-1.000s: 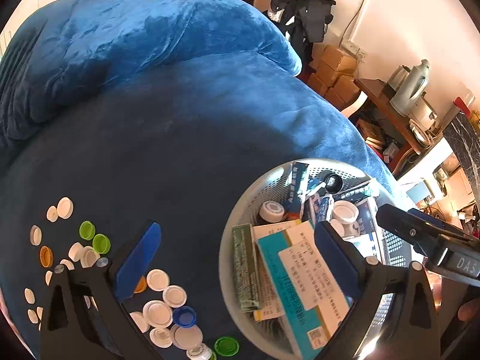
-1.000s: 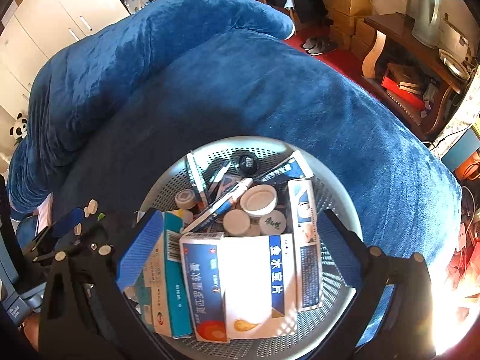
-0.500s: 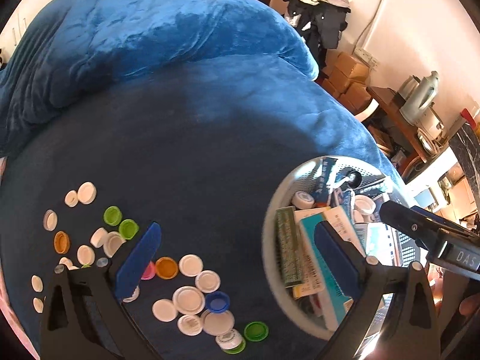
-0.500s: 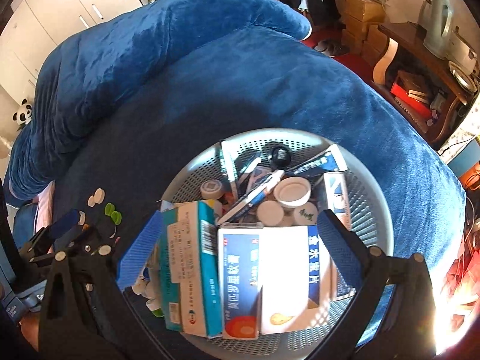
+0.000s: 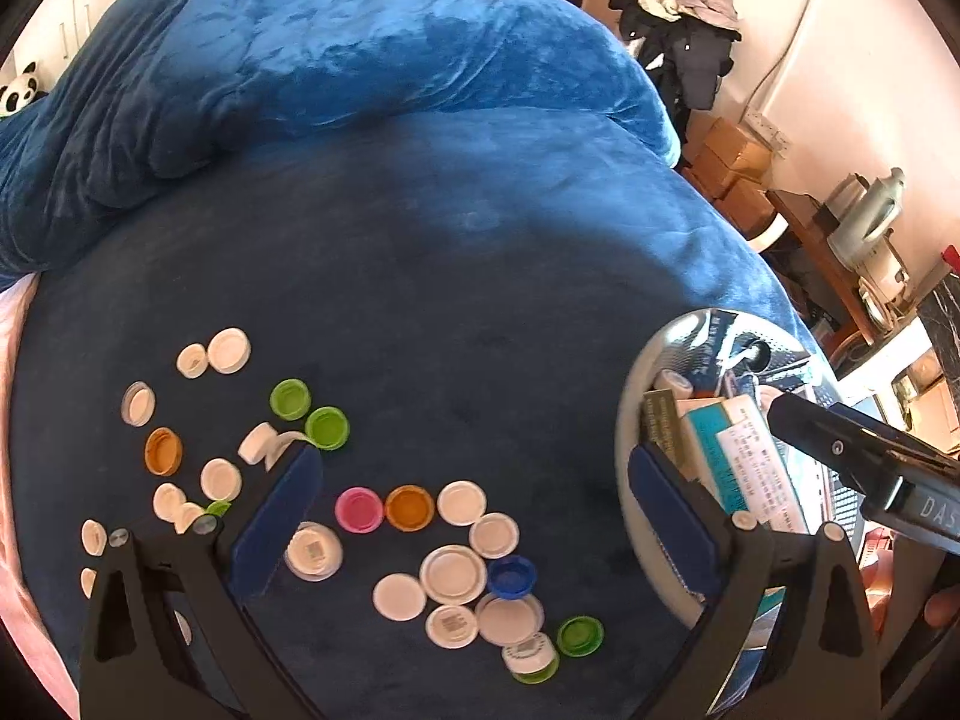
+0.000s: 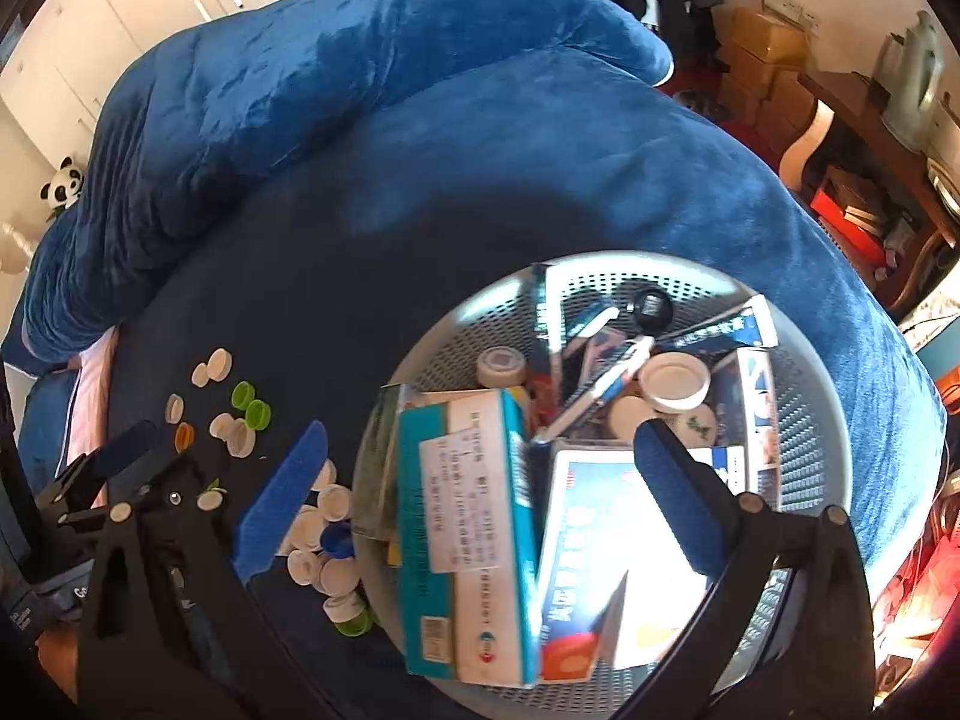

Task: Organize objects
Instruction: 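Move both open grippers from the basket back toward the scattered caps, then grasp a QR-printed white cap with the left gripper while the right grasps a clear cap, then carry both held caps in the grippers over the basket, then open the left gripper to drop its cap while the right drops its cap, then move both open grippers from the basket back to the scattered caps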

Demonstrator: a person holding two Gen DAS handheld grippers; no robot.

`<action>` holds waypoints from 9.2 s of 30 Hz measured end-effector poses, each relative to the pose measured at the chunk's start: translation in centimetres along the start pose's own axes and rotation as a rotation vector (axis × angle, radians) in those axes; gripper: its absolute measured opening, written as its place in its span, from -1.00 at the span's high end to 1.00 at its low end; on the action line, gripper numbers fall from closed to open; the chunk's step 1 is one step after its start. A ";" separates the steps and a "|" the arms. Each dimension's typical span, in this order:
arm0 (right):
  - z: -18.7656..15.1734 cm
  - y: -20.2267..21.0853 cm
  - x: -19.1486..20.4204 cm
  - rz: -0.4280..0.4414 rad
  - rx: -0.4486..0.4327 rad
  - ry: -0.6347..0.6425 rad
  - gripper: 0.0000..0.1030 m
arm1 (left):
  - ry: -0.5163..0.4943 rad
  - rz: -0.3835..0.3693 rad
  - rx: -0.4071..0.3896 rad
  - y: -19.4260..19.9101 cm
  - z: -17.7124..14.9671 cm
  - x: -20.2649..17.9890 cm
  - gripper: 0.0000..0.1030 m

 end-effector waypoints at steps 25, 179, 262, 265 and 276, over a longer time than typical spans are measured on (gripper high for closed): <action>-1.8 -3.2 9.1 0.070 0.056 0.112 -1.00 | 0.127 0.094 0.009 1.1 -3.3 10.7 -0.99; 0.8 2.3 -11.1 0.023 -0.035 -0.241 -0.67 | -0.106 -0.168 0.031 -4.2 2.7 -15.3 -0.85; -1.2 -2.9 5.7 0.061 0.080 0.050 -0.99 | 0.176 0.067 0.017 0.4 -1.6 9.2 -0.99; -1.4 -3.3 6.8 0.071 0.086 0.068 -0.99 | 0.196 0.081 0.019 0.6 -2.2 10.8 -0.99; -2.1 -4.8 10.9 0.104 0.121 0.142 -0.99 | 0.315 0.139 0.025 0.7 -5.1 17.2 -0.99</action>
Point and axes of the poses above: each gripper's, at about its wrist camera, not at the fingertips, and y roughly against the way its jaws point, x to its left, z to its top, the point moved 9 cm from there along -y, roughly the way its jaws point, and after that the axes turned 2 degrees about y, right-handed, at the moved point
